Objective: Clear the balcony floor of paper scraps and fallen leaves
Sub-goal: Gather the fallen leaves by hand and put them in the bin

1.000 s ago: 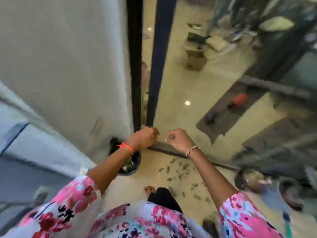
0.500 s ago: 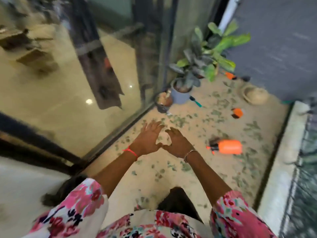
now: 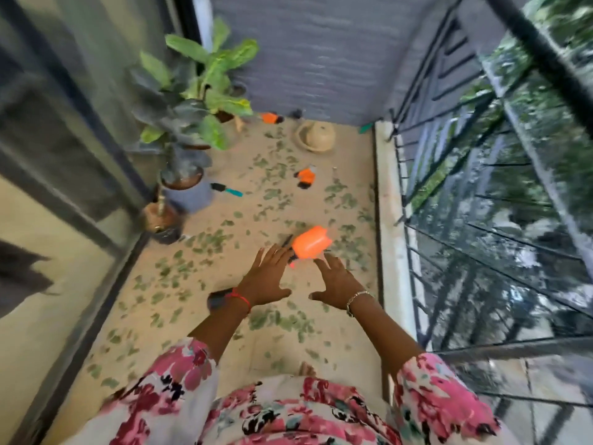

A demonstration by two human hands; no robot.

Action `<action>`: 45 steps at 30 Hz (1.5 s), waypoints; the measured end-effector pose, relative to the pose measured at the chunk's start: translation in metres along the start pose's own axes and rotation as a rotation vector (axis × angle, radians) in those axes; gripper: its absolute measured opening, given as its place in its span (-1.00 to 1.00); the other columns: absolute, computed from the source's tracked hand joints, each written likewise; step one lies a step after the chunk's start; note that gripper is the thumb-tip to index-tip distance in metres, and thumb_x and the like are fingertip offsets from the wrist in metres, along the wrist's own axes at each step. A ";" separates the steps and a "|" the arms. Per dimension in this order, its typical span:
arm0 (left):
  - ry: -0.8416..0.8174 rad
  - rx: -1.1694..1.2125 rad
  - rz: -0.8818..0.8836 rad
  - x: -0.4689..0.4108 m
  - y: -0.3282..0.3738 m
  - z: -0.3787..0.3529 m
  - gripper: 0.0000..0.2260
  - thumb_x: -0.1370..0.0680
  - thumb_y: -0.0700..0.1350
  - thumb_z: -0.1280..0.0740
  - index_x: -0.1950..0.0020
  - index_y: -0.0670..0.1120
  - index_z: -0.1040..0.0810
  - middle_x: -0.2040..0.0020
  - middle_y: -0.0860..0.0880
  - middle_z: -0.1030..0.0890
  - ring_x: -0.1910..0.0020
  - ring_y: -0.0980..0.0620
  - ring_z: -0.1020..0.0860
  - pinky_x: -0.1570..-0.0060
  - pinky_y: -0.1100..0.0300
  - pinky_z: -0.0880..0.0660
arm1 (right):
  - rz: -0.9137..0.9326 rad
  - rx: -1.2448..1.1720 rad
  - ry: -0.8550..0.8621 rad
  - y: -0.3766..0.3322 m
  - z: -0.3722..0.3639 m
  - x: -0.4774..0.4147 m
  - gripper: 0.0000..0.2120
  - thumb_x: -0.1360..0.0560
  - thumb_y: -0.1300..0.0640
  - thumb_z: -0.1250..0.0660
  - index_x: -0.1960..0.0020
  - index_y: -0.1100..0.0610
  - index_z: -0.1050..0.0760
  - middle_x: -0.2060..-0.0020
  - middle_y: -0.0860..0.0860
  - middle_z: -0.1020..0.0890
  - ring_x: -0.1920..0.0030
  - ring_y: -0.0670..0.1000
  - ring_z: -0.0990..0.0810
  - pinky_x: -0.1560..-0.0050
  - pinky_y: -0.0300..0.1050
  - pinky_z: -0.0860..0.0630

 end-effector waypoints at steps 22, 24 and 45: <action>-0.108 0.000 -0.233 -0.357 0.070 0.087 -0.30 -0.56 0.05 -0.29 -0.55 -0.10 0.02 -0.57 -0.06 0.04 -0.55 -0.06 0.12 -0.46 0.00 0.19 | -0.283 -0.230 0.086 0.254 0.185 -0.202 -0.30 -0.54 0.01 -0.27 -0.51 0.20 0.01 -0.50 0.19 0.01 -0.50 0.17 0.04 -0.47 0.00 -0.05; -0.096 0.013 -0.241 -0.393 0.063 0.110 -0.30 -0.56 0.05 -0.29 -0.55 -0.10 0.02 -0.57 -0.06 0.04 -0.55 -0.06 0.12 -0.48 -0.01 0.20 | -0.285 -0.191 0.094 0.264 0.213 -0.233 -0.31 -0.55 0.00 -0.25 -0.51 0.22 0.03 -0.50 0.20 0.02 -0.51 0.16 0.04 -0.47 -0.04 -0.04; 0.089 0.150 0.202 -0.679 -0.128 0.278 -0.27 -0.53 0.05 -0.33 -0.54 -0.14 -0.02 -0.55 -0.13 -0.05 -0.53 -0.12 0.00 -0.47 0.02 0.08 | 0.077 -0.107 -0.062 0.252 0.402 -0.624 -0.38 -0.53 0.06 -0.28 -0.47 0.20 -0.09 -0.46 0.22 -0.09 -0.48 0.17 -0.05 -0.40 -0.01 -0.12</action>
Point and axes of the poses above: each hand's wrist, its own x-axis away from the middle knuckle, its own z-axis out of the back of the hand, y = z × x, the point moved 10 cm from there along -x, towards the middle knuckle
